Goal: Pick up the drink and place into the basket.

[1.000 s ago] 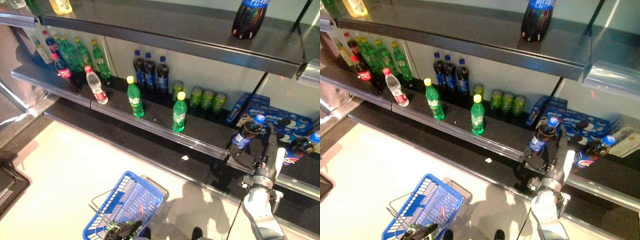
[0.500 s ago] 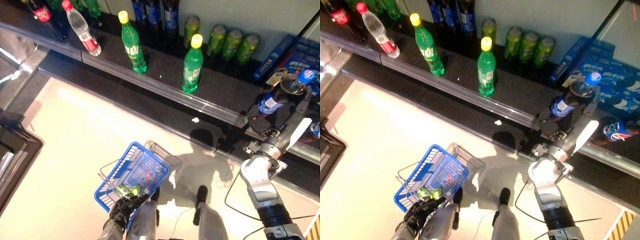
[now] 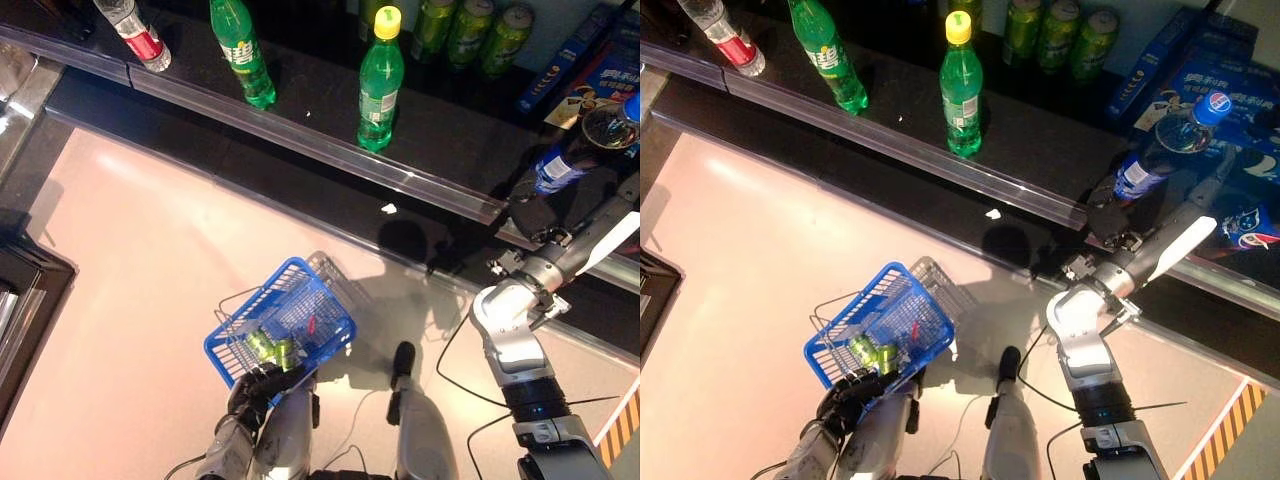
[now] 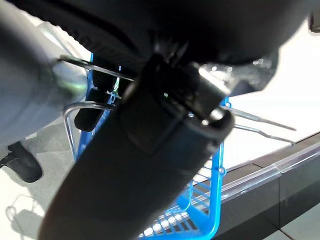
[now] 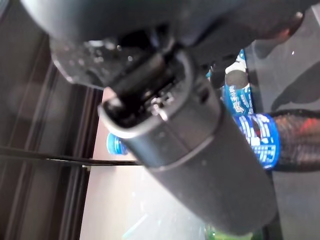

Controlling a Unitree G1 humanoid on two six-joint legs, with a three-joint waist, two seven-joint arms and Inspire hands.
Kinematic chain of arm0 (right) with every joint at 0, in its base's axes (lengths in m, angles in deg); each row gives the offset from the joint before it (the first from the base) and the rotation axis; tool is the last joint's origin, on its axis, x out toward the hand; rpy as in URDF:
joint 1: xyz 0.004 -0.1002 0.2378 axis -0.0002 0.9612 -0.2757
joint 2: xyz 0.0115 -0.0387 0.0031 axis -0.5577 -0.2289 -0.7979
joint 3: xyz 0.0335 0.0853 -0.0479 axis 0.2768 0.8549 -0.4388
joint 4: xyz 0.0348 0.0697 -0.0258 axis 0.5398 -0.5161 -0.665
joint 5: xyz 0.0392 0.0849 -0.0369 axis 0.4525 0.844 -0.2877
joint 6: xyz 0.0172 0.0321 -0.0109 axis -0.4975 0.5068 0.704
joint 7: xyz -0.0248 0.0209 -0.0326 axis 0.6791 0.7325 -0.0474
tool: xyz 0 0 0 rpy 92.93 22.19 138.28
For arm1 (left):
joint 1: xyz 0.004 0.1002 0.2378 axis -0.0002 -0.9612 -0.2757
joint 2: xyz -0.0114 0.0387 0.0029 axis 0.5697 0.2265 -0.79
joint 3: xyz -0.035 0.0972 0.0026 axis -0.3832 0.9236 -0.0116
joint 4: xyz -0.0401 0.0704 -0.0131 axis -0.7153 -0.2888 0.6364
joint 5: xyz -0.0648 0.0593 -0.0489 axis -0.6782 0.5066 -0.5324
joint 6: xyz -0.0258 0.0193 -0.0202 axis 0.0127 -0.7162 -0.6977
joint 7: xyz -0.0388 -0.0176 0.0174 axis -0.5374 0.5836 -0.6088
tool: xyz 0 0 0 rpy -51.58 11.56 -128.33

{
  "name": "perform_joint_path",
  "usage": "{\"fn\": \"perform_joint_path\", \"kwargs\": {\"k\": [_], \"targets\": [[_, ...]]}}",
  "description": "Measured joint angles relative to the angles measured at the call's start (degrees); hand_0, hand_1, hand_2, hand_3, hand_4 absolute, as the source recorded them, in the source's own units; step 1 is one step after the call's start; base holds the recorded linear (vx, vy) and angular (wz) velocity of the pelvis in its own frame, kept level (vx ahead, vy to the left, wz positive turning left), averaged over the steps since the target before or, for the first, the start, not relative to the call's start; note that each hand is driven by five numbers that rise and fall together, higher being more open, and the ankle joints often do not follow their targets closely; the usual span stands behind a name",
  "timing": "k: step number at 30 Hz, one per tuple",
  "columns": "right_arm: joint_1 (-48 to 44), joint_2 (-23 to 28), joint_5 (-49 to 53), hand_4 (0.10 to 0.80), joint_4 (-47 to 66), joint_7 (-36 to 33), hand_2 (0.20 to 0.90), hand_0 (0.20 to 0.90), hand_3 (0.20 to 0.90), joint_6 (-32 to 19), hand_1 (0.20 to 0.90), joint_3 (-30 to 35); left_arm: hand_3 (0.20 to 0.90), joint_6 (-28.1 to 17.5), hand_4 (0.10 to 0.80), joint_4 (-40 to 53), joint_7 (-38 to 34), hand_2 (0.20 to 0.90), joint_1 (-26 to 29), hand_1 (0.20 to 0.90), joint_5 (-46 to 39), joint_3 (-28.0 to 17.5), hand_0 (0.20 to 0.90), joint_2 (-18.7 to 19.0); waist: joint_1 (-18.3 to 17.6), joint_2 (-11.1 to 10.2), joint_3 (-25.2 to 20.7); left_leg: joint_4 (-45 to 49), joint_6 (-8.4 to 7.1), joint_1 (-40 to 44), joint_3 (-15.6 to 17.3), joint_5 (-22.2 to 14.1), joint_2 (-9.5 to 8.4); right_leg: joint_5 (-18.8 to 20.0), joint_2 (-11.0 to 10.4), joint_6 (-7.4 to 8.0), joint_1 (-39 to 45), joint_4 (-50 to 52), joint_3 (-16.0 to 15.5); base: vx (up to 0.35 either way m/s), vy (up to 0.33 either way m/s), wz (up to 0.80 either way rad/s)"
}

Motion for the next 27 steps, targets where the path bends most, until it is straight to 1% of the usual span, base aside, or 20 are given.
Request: {"fn": "perform_joint_path", "kwargs": {"k": [4,10,17,20,22,27], "targets": [[-1.4,0.0,0.1,0.8,0.0,0.0,0.9,0.9,0.9,0.1,0.9,0.0,0.2,0.0,0.1,0.0,0.0,0.3,0.6,0.3,0.0,0.2,0.3,-0.2,0.2,0.0,0.3,0.0,0.0,0.0,0.0,0.0,-0.02,0.0,0.0,0.0,-0.2,0.0,0.1,0.004,0.0,-0.01],[-5.8,0.2,1.3,0.8,-0.5,0.1,0.9,0.9,0.9,0.5,0.9,0.1,0.2,0.0,0.1,0.1,0.0,0.3,1.3,0.3,0.0,0.3,0.3,-0.3,1.1,0.1,0.7,0.1,0.0,-0.5,0.0,0.0,-0.1,0.0,0.0,-0.06,-1.2,0.8,0.3,0.011,-0.004,-0.04],[-11.3,0.2,8.2,0.8,-4.6,0.4,0.9,0.9,0.9,-0.2,0.9,1.3,0.2,0.1,0.1,0.1,0.0,0.3,1.8,0.3,-0.5,0.4,0.3,-0.3,1.5,0.6,1.2,1.1,-0.02,-1.5,-0.2,-0.1,-0.25,0.0,-0.2,-0.14,-2.0,1.4,0.3,0.016,0.001,0.01],[-12.7,0.3,11.9,0.8,-7.0,0.6,0.9,0.9,0.9,-0.3,0.9,3.5,0.2,0.1,0.1,0.0,0.0,0.3,2.4,0.3,-0.6,0.6,0.3,-0.3,2.5,1.2,1.6,1.6,-0.02,-2.3,-0.2,-0.1,-0.27,0.0,-0.2,-0.18,-2.9,2.0,0.4,0.0,0.0,0.0],[-13.4,0.3,12.4,0.8,-8.7,0.6,0.9,0.9,0.9,-0.3,0.9,4.5,0.2,0.2,0.1,0.0,0.0,0.3,2.7,0.3,-0.7,1.1,0.3,-0.2,2.8,1.7,1.8,1.8,-0.02,-2.6,-0.3,-0.1,-0.37,0.0,-0.3,-0.19,-3.1,2.1,0.4,0.0,0.0,0.0],[-15.1,0.5,14.7,0.8,-9.1,1.3,0.9,0.9,0.9,-0.2,0.9,4.5,0.2,0.3,0.1,-0.1,0.0,0.3,2.9,0.3,-0.9,1.0,0.3,-0.2,2.9,1.8,1.9,2.2,0.0,-3.8,-0.3,-0.1,-0.47,-0.1,-0.4,-0.25,-4.5,2.8,0.7,0.0,0.0,0.0]]}}
